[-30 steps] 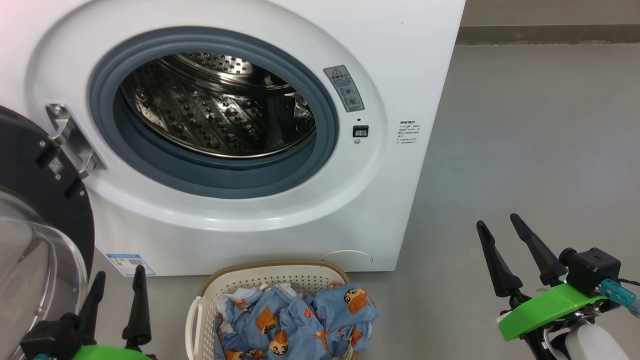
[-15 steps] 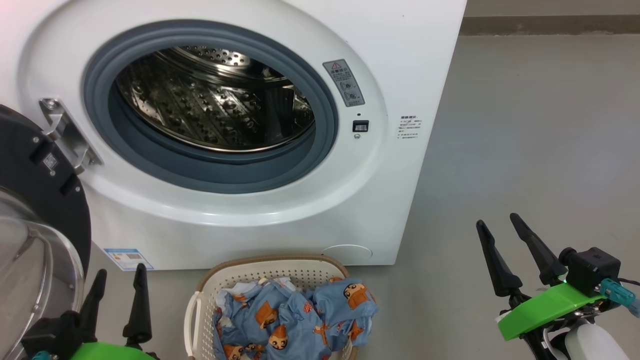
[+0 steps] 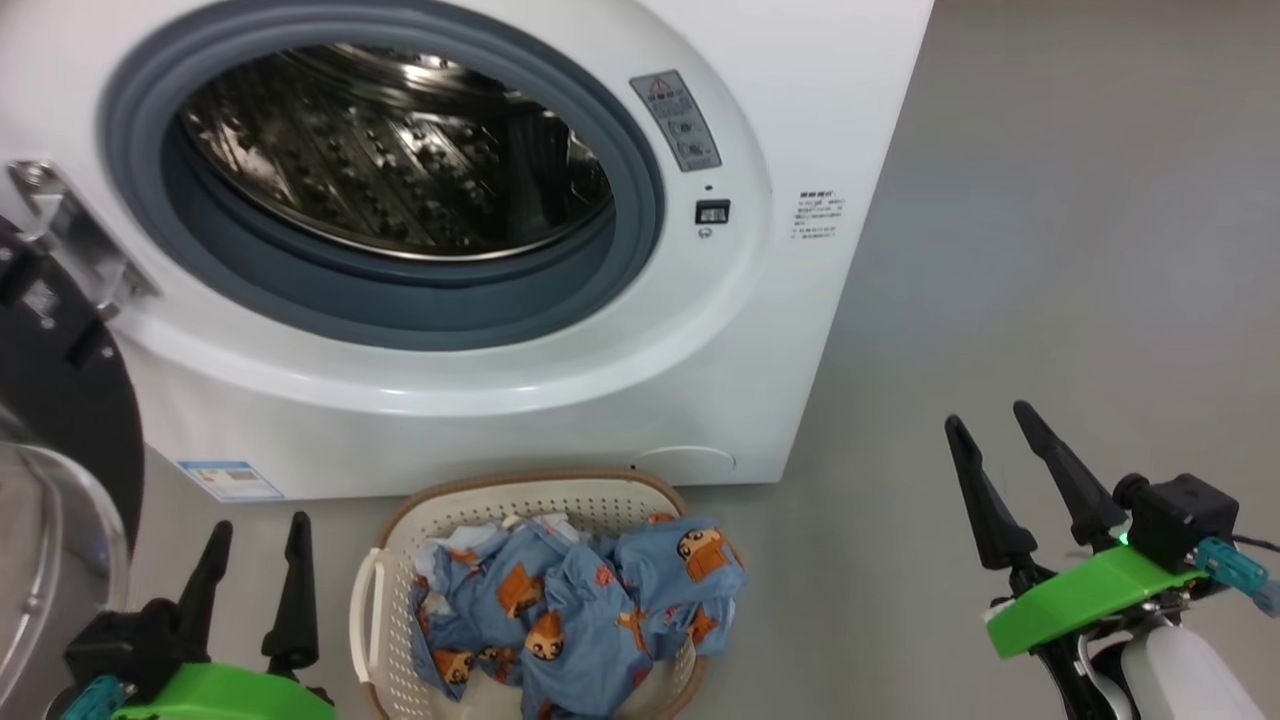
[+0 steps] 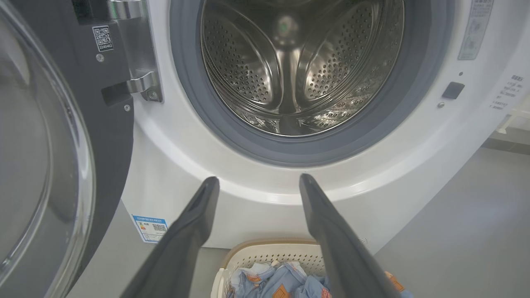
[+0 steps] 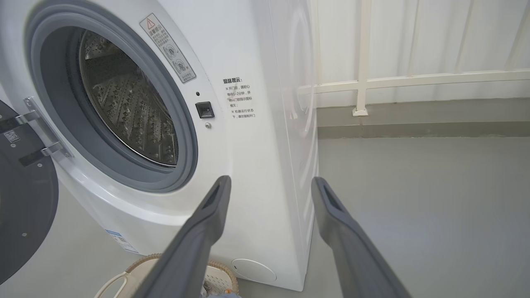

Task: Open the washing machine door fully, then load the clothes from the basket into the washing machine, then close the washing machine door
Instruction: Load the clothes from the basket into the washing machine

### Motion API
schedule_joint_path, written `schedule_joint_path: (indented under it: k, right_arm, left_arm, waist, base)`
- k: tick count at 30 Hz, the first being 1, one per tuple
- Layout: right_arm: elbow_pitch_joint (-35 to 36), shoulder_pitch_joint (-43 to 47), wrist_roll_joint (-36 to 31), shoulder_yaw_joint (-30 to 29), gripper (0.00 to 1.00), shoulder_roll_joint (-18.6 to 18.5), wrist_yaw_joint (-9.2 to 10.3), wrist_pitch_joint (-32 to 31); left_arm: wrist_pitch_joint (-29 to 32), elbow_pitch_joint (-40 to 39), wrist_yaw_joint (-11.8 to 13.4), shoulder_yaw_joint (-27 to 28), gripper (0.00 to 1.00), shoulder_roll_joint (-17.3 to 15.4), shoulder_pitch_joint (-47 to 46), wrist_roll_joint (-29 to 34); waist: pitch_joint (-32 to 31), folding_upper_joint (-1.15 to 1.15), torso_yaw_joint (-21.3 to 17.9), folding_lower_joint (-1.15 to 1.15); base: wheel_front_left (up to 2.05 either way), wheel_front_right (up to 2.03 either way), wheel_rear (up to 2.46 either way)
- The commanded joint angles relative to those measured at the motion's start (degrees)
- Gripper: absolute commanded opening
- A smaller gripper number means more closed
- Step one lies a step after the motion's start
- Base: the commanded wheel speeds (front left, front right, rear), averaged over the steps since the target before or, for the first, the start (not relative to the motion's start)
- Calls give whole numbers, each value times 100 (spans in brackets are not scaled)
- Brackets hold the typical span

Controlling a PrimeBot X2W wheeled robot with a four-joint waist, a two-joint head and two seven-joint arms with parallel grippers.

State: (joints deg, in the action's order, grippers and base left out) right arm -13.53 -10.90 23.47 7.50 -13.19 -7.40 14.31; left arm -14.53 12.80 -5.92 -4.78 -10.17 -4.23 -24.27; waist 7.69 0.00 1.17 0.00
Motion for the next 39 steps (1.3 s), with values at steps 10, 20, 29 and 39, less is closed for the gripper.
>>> schedule_joint_path:
  k: [10,20,29,39]
  right_arm:
    - [219,-315,-195,35,100,130,-9,69]
    - [373,-507,-353,-74,100,373,-9,69]
    - [483,-773,-484,-107,100,647,-9,69]
    - [566,-1017,-558,-97,100,821,-9,69]
  left_arm:
    - [51,396,-107,-138,100,-223,-620,-81]
    - [96,1115,-151,-607,100,-425,-1244,-298]
    - [146,1768,-156,-1419,100,-798,-1884,-719]
    - [265,2653,-156,-2340,100,-1110,-2604,-1344]
  waist:
    - [683,0,-376,0]
    - [1435,0,-662,0]
    - [2144,0,-920,0]
    - [2734,0,-1114,0]
  base:
    - [0,0,0]
    - [0,0,0]
    - [0,0,0]
    - [0,0,0]
